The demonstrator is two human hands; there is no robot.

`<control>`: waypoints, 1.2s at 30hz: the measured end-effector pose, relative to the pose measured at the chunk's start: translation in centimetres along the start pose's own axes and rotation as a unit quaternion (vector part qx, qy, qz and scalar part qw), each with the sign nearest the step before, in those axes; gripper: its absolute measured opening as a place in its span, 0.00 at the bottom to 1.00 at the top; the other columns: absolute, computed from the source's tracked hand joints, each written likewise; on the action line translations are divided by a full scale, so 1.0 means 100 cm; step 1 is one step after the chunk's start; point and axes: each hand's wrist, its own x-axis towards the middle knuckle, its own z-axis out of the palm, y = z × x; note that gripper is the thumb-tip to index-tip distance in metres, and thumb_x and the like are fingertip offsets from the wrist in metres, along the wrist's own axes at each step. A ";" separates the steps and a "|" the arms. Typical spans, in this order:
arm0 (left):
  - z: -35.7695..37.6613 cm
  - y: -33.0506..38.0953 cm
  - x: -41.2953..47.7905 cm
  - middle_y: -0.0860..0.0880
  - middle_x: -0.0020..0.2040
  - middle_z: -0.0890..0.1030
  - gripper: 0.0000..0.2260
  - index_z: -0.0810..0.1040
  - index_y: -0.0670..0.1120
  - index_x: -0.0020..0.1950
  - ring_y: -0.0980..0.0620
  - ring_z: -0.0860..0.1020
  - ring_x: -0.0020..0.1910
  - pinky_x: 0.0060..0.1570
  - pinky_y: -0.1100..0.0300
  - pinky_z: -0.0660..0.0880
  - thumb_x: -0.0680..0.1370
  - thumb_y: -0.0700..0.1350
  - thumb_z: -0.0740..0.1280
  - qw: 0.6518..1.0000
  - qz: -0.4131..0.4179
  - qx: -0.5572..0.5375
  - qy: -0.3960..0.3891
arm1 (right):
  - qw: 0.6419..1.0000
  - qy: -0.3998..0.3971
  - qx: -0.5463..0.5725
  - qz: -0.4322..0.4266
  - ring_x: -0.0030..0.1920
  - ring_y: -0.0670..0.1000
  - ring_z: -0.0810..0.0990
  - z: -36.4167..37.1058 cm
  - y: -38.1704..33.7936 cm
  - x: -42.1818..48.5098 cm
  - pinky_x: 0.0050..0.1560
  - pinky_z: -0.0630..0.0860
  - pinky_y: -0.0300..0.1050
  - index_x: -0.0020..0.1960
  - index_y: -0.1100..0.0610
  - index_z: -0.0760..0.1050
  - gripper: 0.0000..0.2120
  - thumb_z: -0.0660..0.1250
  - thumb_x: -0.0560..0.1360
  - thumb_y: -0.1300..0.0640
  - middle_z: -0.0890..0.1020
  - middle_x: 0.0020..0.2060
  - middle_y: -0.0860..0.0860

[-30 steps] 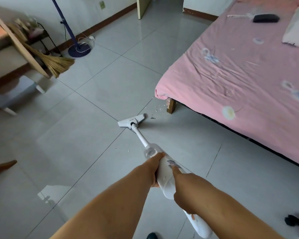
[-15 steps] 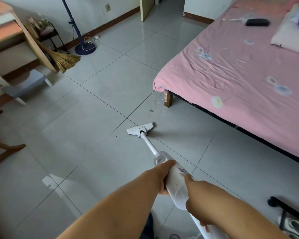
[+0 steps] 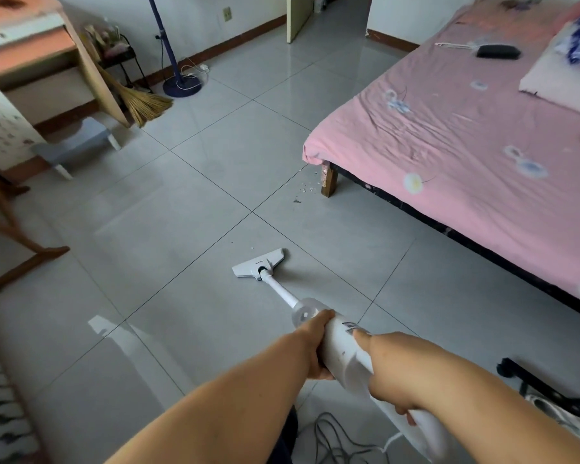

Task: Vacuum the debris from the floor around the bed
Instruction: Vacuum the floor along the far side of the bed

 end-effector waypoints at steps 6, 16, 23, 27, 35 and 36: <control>-0.036 0.024 0.003 0.42 0.48 0.85 0.31 0.77 0.43 0.60 0.43 0.85 0.43 0.32 0.52 0.81 0.69 0.65 0.74 1.000 -0.002 -0.010 0.017 | 0.999 -0.010 -0.038 -0.001 0.56 0.55 0.80 -0.017 -0.034 0.021 0.51 0.75 0.43 0.78 0.47 0.39 0.44 0.63 0.74 0.65 0.78 0.59 0.55; -0.109 0.145 0.014 0.42 0.49 0.86 0.29 0.77 0.43 0.63 0.43 0.85 0.44 0.36 0.51 0.82 0.71 0.62 0.74 1.000 -0.011 -0.004 0.011 | 1.000 0.006 0.008 -0.009 0.55 0.55 0.79 -0.088 -0.105 0.108 0.40 0.69 0.44 0.78 0.49 0.39 0.44 0.61 0.72 0.65 0.75 0.60 0.55; -0.137 0.234 0.015 0.42 0.43 0.87 0.27 0.78 0.42 0.60 0.43 0.86 0.38 0.29 0.52 0.81 0.71 0.61 0.75 0.998 -0.037 0.047 0.031 | 0.998 0.015 0.064 0.007 0.50 0.54 0.77 -0.140 -0.137 0.160 0.31 0.63 0.39 0.78 0.50 0.44 0.36 0.57 0.74 0.61 0.76 0.60 0.56; -0.133 0.246 0.013 0.41 0.45 0.86 0.26 0.78 0.42 0.59 0.41 0.85 0.43 0.31 0.51 0.81 0.72 0.60 0.74 0.997 -0.045 0.064 0.018 | 0.995 -0.007 0.078 0.055 0.56 0.55 0.77 -0.147 -0.145 0.165 0.50 0.73 0.43 0.76 0.54 0.53 0.29 0.58 0.77 0.58 0.76 0.61 0.55; -0.096 0.250 0.005 0.41 0.57 0.84 0.26 0.76 0.43 0.64 0.39 0.82 0.56 0.55 0.44 0.80 0.75 0.59 0.72 0.985 -0.038 0.164 -0.022 | 0.983 0.029 0.172 0.064 0.59 0.55 0.77 -0.156 -0.128 0.129 0.52 0.73 0.45 0.74 0.61 0.56 0.25 0.56 0.79 0.57 0.76 0.60 0.57; -0.092 0.249 0.004 0.41 0.57 0.83 0.26 0.76 0.43 0.64 0.39 0.81 0.57 0.55 0.43 0.80 0.75 0.60 0.72 0.983 -0.038 0.178 -0.026 | 0.979 0.060 0.188 0.054 0.55 0.55 0.79 -0.151 -0.125 0.126 0.47 0.73 0.44 0.71 0.59 0.61 0.21 0.56 0.79 0.57 0.78 0.56 0.55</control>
